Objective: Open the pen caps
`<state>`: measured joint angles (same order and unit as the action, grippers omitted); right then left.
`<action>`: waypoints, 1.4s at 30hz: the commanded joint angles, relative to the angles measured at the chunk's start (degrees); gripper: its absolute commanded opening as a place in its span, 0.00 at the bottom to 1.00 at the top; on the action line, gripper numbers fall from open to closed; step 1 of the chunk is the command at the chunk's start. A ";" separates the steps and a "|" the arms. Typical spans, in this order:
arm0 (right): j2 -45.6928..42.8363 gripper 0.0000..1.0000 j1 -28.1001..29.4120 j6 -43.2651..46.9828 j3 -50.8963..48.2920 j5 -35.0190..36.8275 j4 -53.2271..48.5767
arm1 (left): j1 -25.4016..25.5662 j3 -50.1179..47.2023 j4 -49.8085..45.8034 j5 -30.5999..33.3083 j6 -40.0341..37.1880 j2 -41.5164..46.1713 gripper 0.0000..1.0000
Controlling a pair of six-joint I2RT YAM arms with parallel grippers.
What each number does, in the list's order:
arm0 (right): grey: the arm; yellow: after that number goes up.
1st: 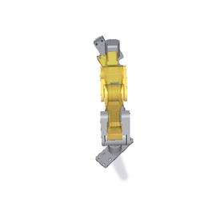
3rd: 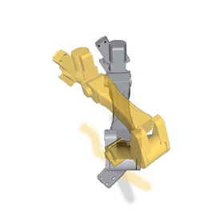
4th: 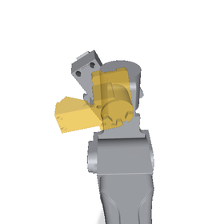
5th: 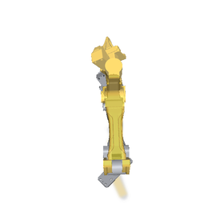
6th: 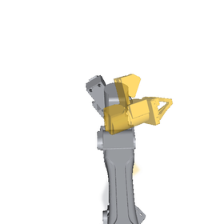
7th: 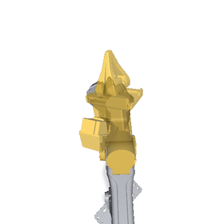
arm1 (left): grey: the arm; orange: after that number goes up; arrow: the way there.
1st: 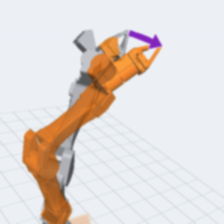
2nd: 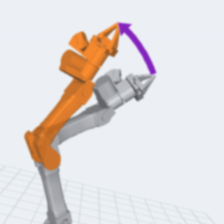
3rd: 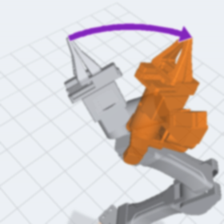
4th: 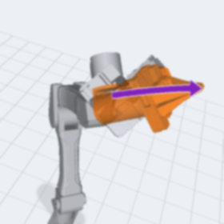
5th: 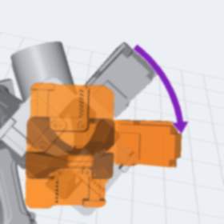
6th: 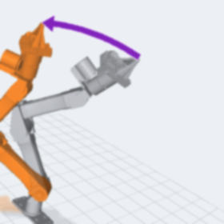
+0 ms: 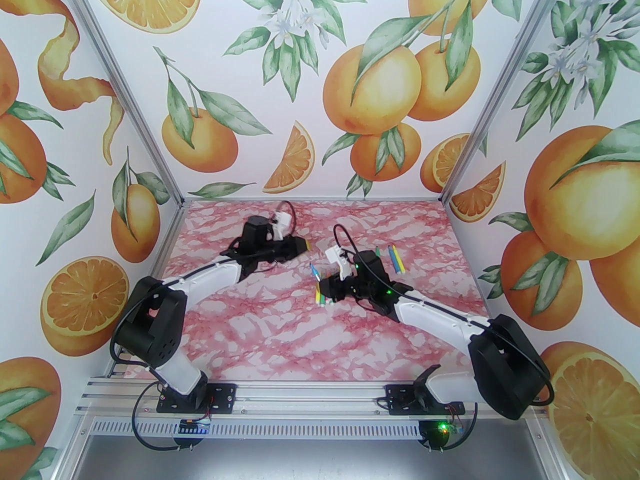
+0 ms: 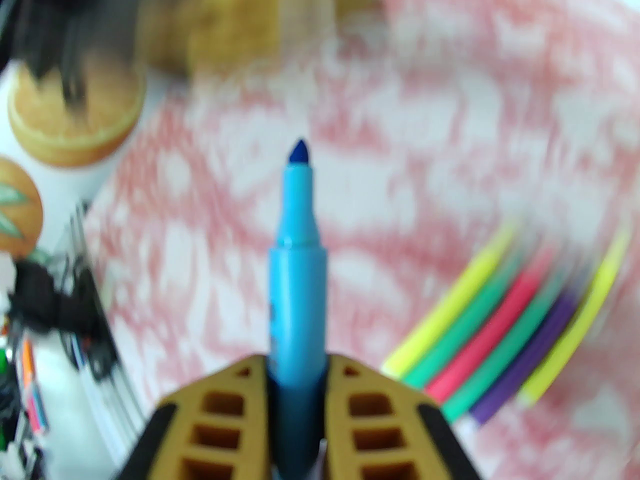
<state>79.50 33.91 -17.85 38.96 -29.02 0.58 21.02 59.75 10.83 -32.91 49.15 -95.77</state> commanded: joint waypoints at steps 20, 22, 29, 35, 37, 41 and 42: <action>-0.35 0.00 -3.81 1.76 5.45 13.57 -9.20 | -0.14 12.27 -35.85 18.67 -26.84 2.95 0.00; 0.19 0.00 -4.81 1.76 6.57 16.40 -10.45 | -0.19 12.42 -37.71 20.17 -28.30 2.79 0.00; 2.73 0.00 -8.80 1.59 10.65 23.54 -14.11 | -0.16 13.55 -41.73 22.70 -30.80 0.52 0.00; 5.10 0.00 -10.17 2.04 12.95 30.96 -16.56 | -0.19 14.67 -44.93 26.46 -32.62 -1.40 0.00; 6.70 0.00 -10.61 1.61 13.75 33.89 -17.48 | -0.16 14.92 -45.67 27.22 -33.12 -2.17 0.00; 10.09 0.00 -11.14 1.33 15.99 38.05 -19.54 | -0.19 15.39 -46.43 27.74 -33.50 -3.61 0.00; 11.05 0.00 -11.23 1.30 16.65 38.67 -19.99 | -0.16 15.49 -46.60 27.78 -33.59 -4.00 0.00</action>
<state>88.60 23.16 -16.08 53.19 4.19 -16.58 20.80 73.19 -33.71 -6.52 16.97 -98.72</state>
